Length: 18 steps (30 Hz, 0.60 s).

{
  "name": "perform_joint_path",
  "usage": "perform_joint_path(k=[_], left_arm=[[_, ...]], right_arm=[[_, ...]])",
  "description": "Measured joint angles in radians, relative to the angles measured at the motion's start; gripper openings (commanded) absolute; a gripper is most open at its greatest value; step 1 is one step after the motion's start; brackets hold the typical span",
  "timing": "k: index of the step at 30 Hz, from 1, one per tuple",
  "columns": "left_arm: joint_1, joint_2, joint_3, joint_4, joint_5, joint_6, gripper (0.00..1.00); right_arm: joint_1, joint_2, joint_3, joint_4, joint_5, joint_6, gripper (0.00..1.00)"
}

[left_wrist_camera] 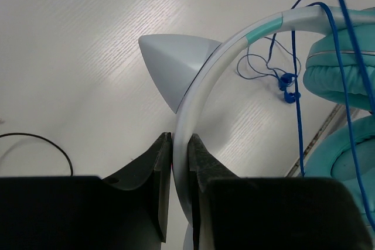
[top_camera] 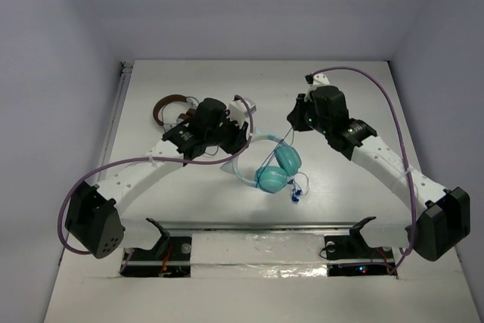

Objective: Wrap the headphones

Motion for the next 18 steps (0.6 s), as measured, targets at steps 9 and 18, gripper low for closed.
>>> perform_joint_path(k=[9, 18], left_arm=[[0.0, 0.001, 0.112, -0.02, 0.069, -0.035, 0.0], [0.069, 0.001, 0.251, -0.024, 0.087, -0.144, 0.0]], right_arm=[[-0.06, -0.015, -0.068, 0.075, 0.011, 0.048, 0.43], [-0.108, -0.066, -0.174, 0.105, 0.001, 0.119, 0.66]])
